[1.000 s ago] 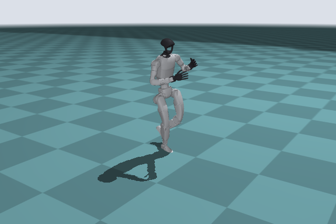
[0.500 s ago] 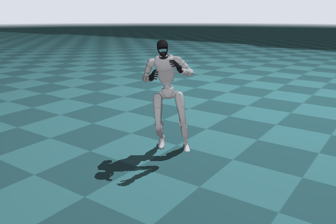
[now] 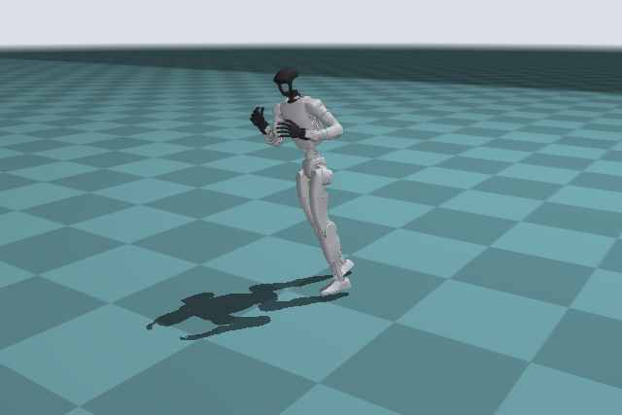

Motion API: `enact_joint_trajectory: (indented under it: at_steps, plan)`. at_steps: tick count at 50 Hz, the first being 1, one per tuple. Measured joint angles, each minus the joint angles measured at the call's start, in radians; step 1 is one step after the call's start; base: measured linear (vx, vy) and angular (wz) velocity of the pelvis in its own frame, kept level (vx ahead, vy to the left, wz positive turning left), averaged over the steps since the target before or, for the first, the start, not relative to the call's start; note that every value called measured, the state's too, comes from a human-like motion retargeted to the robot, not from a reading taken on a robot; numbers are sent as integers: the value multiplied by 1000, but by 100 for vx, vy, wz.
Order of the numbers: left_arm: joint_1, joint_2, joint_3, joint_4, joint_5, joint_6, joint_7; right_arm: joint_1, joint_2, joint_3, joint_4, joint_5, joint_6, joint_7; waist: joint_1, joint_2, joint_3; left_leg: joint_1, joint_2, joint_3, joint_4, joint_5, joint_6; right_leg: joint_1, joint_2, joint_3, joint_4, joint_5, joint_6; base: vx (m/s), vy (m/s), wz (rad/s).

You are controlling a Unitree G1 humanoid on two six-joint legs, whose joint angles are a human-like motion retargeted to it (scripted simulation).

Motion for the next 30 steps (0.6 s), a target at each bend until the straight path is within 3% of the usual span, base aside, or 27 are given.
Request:
enact_joint_trajectory:
  at_steps: [2, 4, 7, 8, 10, 12, 13, 15, 18, 22, 25, 27, 30]
  plan:
    - [9, 21, 26, 31, 32, -7, -16, -35, 16, 37, -6, 3, -7, 20, 40, -13, -14, -2, -24, -30, -131, 39, -43, 55, 1, 45, -60, 120, 47, 75, -2, -154]
    - [-14, 67, 30, 80, 80, -4, -21, -63, -2, 71, -2, 1, -15, 55, 46, -7, -16, 7, -26, -123, -184, 58, -82, 117, 40, 65, -82, 217, 55, 78, -17, -93]
    - [-67, 134, 18, 142, 136, 24, -33, -59, -59, 133, 12, -9, 22, 104, 13, 57, 10, 63, -19, -219, -149, 76, -102, 190, 118, 102, 15, 277, 55, 78, 5, -74]
    - [-101, 151, 0, 157, 140, 37, -29, -52, -83, 153, 15, 1, 26, 112, -3, 85, 27, 86, -14, -220, -104, 62, -85, 186, 143, 101, 111, 259, 55, 70, 31, -84]
    - [-217, 178, -48, 178, 169, 64, -3, -48, -129, 179, 35, 36, 32, 120, -24, 96, 71, 88, -35, -176, 44, -32, 25, 74, 142, 56, 426, 197, 45, 61, 35, -95]
    - [-362, 191, -96, 176, 203, 82, 28, -11, -156, 169, 51, 62, 35, 122, -34, 71, 102, 52, -33, -129, 225, -148, 89, -90, 69, -81, 719, 70, -69, 60, 13, -113]
    - [-426, 187, -112, 166, 213, 84, 30, 32, -166, 150, 47, 76, 30, 124, -40, 63, 106, 45, -20, -106, 286, -185, 86, -166, 9, -161, 822, -19, -141, 64, 7, -103]
    - [-518, 150, -133, 127, 204, 67, 36, 156, -182, 97, 11, 98, 9, 125, -70, 51, 92, 69, 5, -68, 316, -219, 54, -278, -123, -323, 921, -138, -219, 69, 6, -68]
    - [-562, 57, -139, 58, 170, 44, 45, 328, -243, -9, -108, 177, -29, 171, -186, 60, 22, 140, 46, -34, 186, -137, 2, -348, -186, -493, 744, -211, -237, 75, 1, -16]
    - [-451, -42, -151, -31, 44, 0, 50, 476, -313, -90, -210, 295, -43, 196, -333, 59, -76, 254, 55, -30, 21, 88, -51, -279, -159, -655, 170, -127, -77, 87, -14, -40]
    - [-348, -67, -129, -58, 27, 6, 30, 510, -333, -119, -201, 293, -28, 182, -358, 16, -103, 324, -1, -42, 39, 234, -50, -189, -154, -658, -112, -11, 31, 90, -21, -109]
    - [-291, -67, -87, -67, 41, 25, 34, 479, -337, -114, -156, 261, -7, 178, -328, 0, -98, 292, -38, -46, 224, 244, -23, -143, -163, -596, -124, -3, -2, 84, -15, -160]
    - [-214, -76, 2, -66, 20, 30, 66, 331, -304, -51, -22, 271, 4, 139, -266, 36, -64, 152, 0, -15, 623, 108, 23, -134, -142, -508, 43, -200, -133, 78, -3, -166]
